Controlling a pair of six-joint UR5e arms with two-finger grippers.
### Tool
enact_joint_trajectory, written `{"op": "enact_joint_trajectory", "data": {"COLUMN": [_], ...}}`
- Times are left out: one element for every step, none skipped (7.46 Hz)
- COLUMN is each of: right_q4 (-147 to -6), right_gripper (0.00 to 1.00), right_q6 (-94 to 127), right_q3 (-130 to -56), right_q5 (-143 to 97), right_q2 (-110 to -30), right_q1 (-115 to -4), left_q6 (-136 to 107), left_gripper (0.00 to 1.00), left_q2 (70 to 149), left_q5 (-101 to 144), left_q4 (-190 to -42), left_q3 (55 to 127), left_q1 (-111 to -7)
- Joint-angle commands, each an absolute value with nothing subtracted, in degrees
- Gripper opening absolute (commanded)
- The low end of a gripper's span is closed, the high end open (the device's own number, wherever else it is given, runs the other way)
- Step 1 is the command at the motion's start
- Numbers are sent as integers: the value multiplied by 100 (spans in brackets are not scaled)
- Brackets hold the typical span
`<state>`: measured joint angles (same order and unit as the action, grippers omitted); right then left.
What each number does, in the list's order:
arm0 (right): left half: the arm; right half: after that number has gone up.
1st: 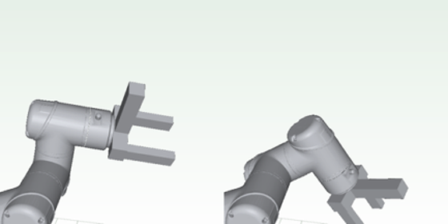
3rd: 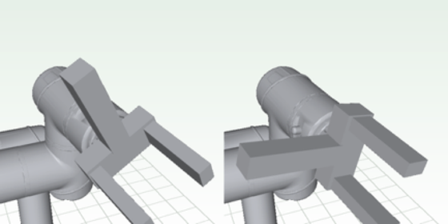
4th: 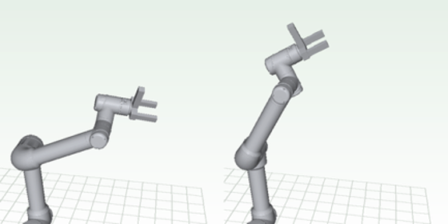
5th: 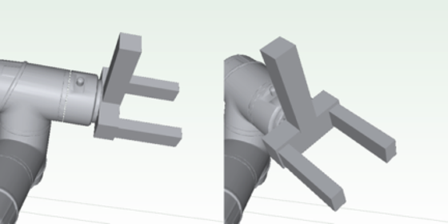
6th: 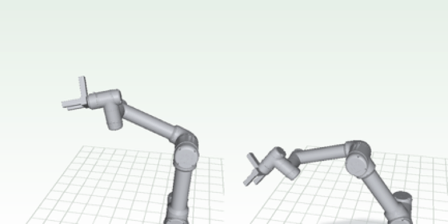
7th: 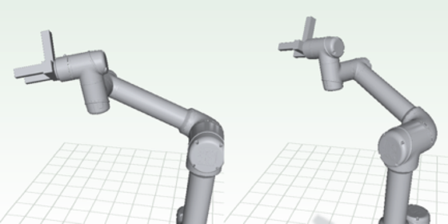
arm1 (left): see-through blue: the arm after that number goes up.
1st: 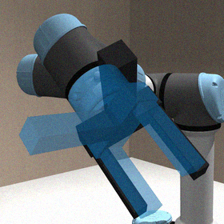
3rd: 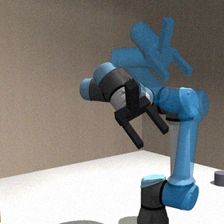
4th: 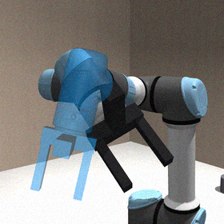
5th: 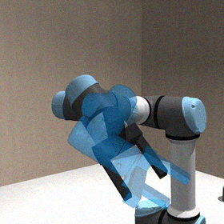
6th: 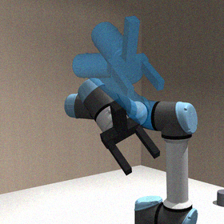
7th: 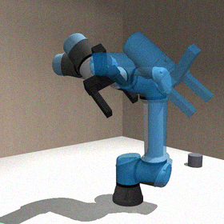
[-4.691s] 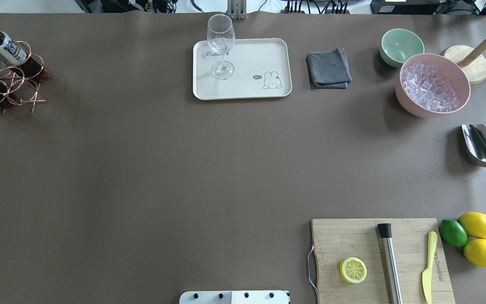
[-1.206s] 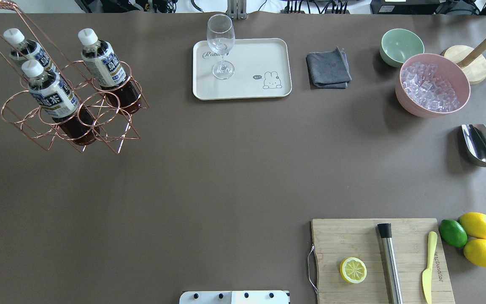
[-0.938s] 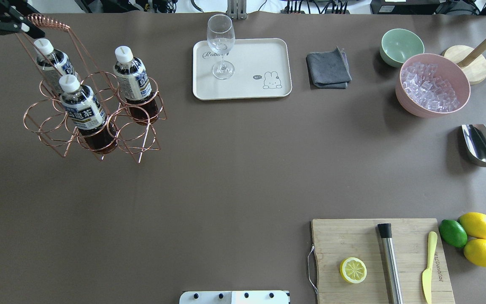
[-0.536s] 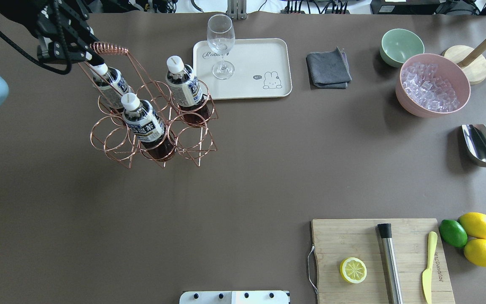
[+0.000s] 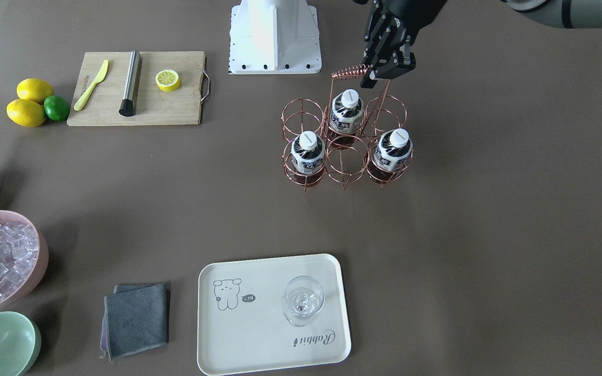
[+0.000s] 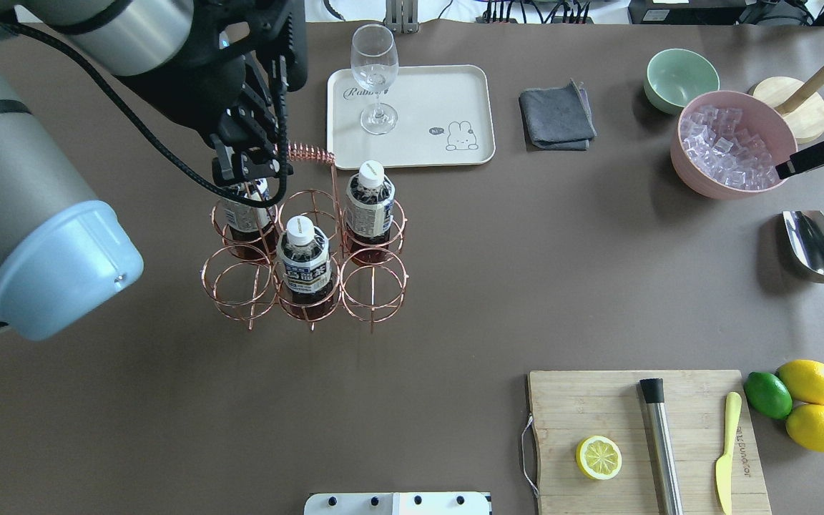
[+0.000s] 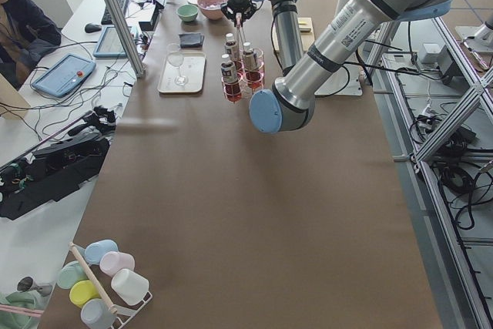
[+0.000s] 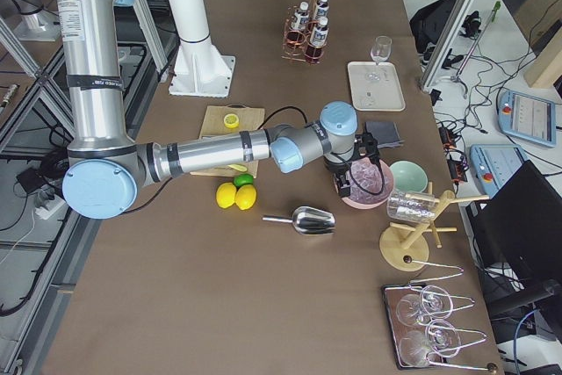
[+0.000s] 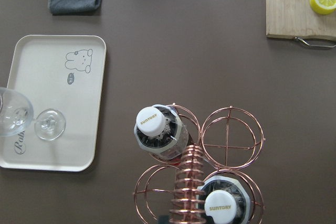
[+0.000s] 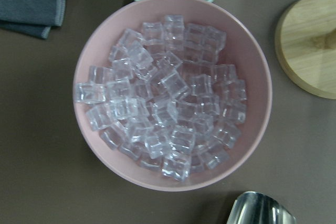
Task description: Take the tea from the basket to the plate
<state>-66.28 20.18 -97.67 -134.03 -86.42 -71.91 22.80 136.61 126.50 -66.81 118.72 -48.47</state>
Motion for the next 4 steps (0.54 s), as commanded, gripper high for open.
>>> {"op": "enact_joint_trajectory", "data": {"right_q4": [-5328, -5326, -5335, -5300], "right_gripper": [100, 100, 100, 100], "right_q6": [3380, 3514, 3516, 3333], "right_q3": [-10149, -10299, -10292, -10240], "right_q5": [-13299, -13080, -13009, -12999], "right_q2": [-8229, -7870, -7440, -7114], "right_q1": [-6287, -6006, -5829, -5705], "left_q6": [1741, 1697, 1566, 1469], "left_gripper": [0, 0, 0, 0], "left_q2": [13904, 13896, 13913, 13922], "left_q5": [12105, 11963, 11962, 11962], "left_q4": [-6749, -6924, -7108, -7180], "left_q3": [11839, 11691, 11542, 11470], "left_q1": [-4142, -4053, -4034, -3991]}}
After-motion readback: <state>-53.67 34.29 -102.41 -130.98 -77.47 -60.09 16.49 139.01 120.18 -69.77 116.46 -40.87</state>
